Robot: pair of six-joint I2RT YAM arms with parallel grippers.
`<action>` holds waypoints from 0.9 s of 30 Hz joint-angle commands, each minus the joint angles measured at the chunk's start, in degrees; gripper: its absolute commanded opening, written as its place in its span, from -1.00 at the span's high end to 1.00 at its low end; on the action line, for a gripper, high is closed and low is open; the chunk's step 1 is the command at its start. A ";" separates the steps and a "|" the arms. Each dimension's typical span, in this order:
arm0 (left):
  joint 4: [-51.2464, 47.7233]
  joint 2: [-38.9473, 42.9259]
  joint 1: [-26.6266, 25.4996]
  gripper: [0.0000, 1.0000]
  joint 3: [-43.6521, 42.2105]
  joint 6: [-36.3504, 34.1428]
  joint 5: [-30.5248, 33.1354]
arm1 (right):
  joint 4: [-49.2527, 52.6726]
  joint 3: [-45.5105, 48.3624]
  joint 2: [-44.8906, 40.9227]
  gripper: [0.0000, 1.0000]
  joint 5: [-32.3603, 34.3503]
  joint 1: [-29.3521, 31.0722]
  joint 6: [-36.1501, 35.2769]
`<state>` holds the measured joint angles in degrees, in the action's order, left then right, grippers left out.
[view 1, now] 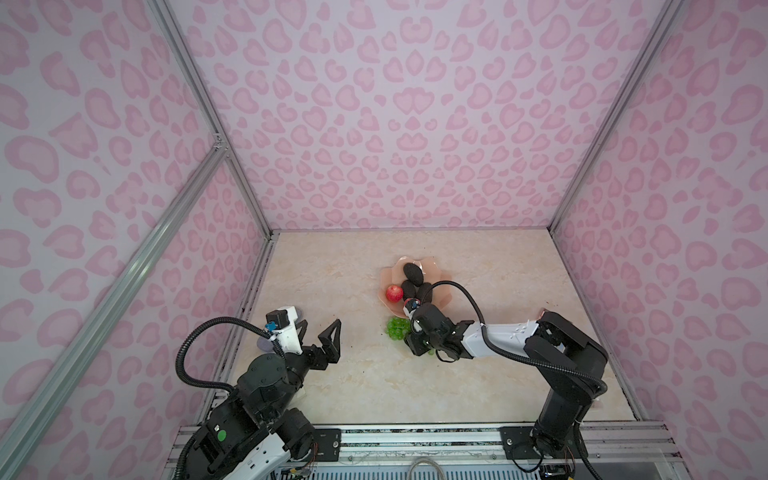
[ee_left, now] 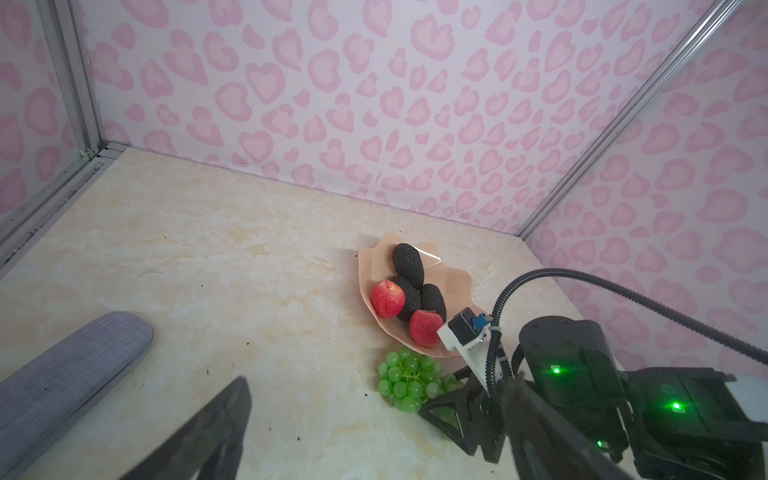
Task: Place and organize the fake fruits in the fruit bowl
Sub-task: 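Lift the grapes into the bowl with the right gripper and release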
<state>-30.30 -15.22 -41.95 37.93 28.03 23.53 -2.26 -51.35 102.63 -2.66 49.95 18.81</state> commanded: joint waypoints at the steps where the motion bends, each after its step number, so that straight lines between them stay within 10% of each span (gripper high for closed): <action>1: -0.33 0.30 0.08 -0.90 -0.29 0.53 0.51 | 1.20 -0.75 0.83 0.21 2.29 1.52 -1.94; 16: -0.28 0.94 0.07 -0.90 0.10 0.11 0.64 | 8.28 -3.57 -8.42 0.60 1.26 8.14 -2.46; 27: 0.07 1.09 0.08 -0.90 0.27 0.36 0.06 | 12.56 -10.91 -18.58 0.56 -2.96 -3.48 0.58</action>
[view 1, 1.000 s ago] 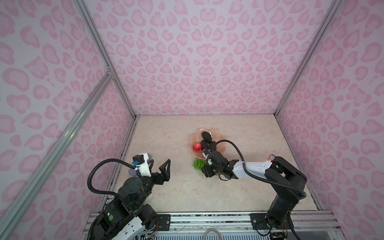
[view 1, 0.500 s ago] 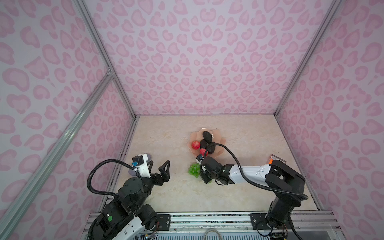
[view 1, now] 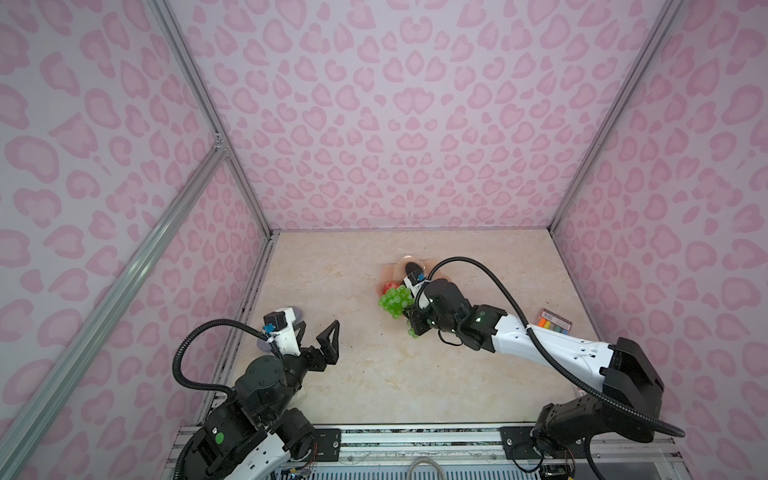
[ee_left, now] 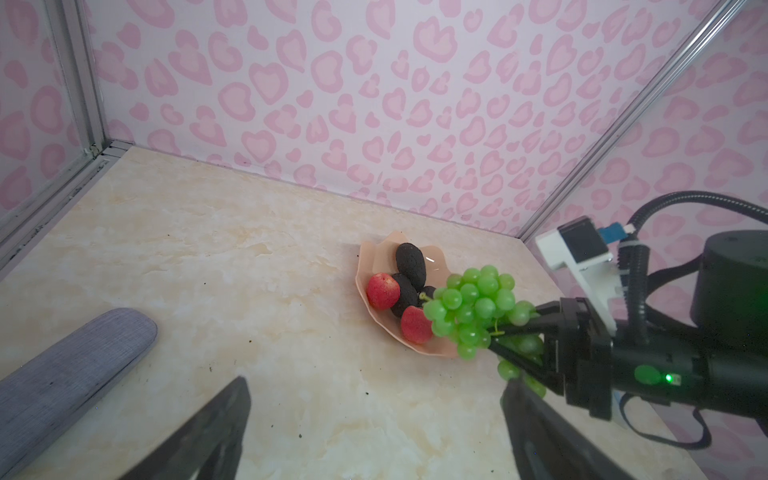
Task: Place and organize the fake fruits in the fruit bowl
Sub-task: 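Lift the grapes into the bowl with the right gripper and release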
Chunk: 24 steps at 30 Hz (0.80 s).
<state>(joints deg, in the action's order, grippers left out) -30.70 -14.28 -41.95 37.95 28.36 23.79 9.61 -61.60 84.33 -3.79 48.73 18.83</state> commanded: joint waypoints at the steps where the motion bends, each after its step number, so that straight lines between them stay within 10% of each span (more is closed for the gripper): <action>1: 0.53 0.20 0.03 -0.90 0.28 -0.10 -0.24 | 0.31 -1.08 -0.08 0.56 -1.83 -3.89 0.48; 24: -0.42 -0.51 0.03 -0.91 1.77 -1.73 -1.25 | -16.20 -6.55 21.49 0.50 -5.69 -22.06 8.94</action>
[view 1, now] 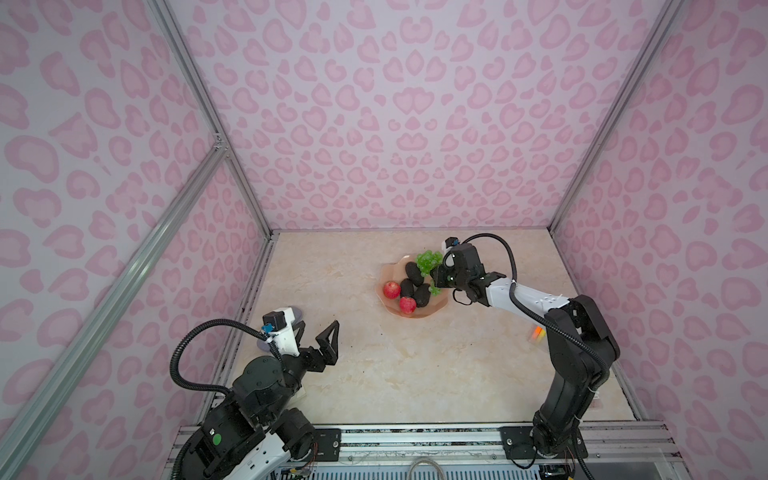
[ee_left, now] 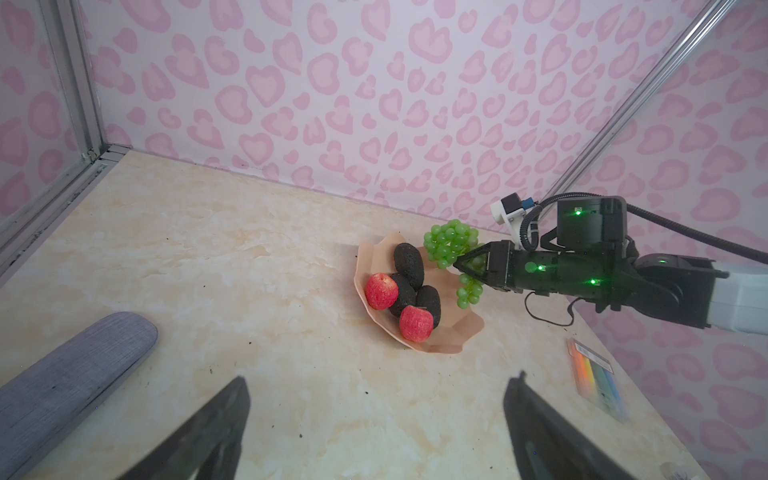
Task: Place and organize the fake fruits in the fruit bowl
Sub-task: 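Lift the grapes into the bowl with the right gripper and release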
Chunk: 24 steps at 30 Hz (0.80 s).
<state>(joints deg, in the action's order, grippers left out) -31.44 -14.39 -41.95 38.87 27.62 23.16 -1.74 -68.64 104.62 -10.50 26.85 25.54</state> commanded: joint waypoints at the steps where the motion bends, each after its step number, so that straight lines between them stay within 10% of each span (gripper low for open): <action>1: 0.22 -0.62 0.03 -0.91 0.94 -1.06 -0.72 | -5.14 0.72 1.58 0.49 1.77 -0.14 2.81; 24: 1.77 -1.78 0.03 -0.94 0.60 -1.51 -1.57 | -2.90 3.78 -5.89 -0.62 4.70 0.31 1.43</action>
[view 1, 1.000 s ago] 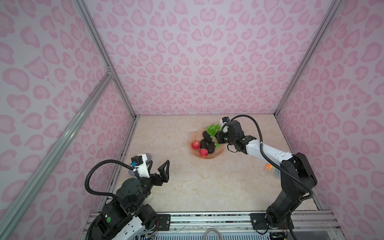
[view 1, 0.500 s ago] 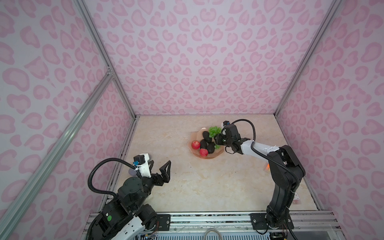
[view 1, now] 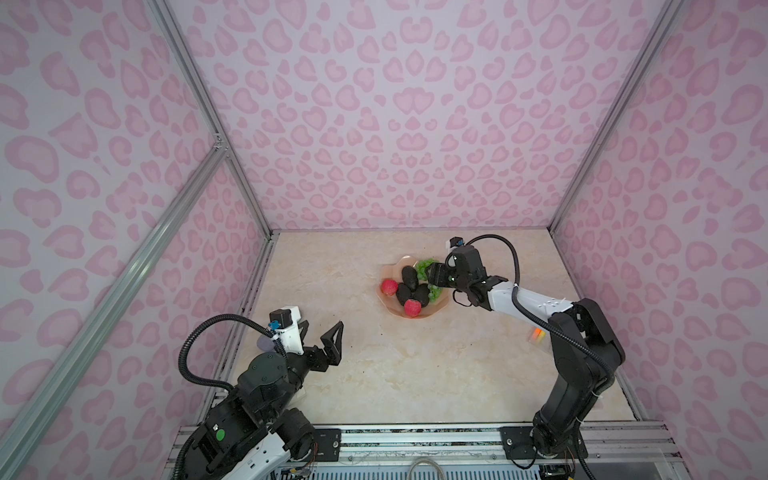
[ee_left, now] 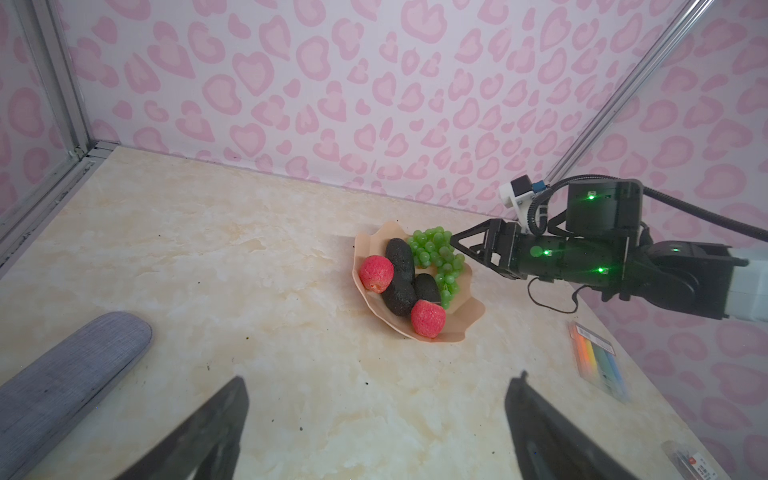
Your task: Place and organize the fake fruits in the fruit bowl
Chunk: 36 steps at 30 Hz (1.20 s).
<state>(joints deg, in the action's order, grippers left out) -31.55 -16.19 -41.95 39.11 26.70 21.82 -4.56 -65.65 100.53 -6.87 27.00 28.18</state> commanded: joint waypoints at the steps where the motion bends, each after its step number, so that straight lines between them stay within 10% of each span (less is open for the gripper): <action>1: 2.14 0.01 0.08 -0.94 0.27 -0.68 -0.20 | 0.28 1.22 -3.31 -0.66 1.16 0.15 -1.70; 15: 11.45 -3.88 0.03 -0.96 -3.88 -1.73 0.88 | 4.59 25.26 -38.22 -0.97 22.74 -2.16 -12.78; 24: 34.33 -19.04 0.82 -0.99 -15.40 -14.22 20.59 | -16.75 45.85 -46.93 -0.97 38.06 -7.33 -21.59; 36: 66.31 -22.42 27.88 -0.95 -32.83 -19.68 7.58 | -38.57 50.87 -30.81 -0.97 34.18 -16.59 -24.62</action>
<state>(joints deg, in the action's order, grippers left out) 21.52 -37.41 -17.96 8.21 7.97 35.20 -32.16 -15.22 67.09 27.57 11.11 5.39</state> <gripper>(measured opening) 0.978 0.987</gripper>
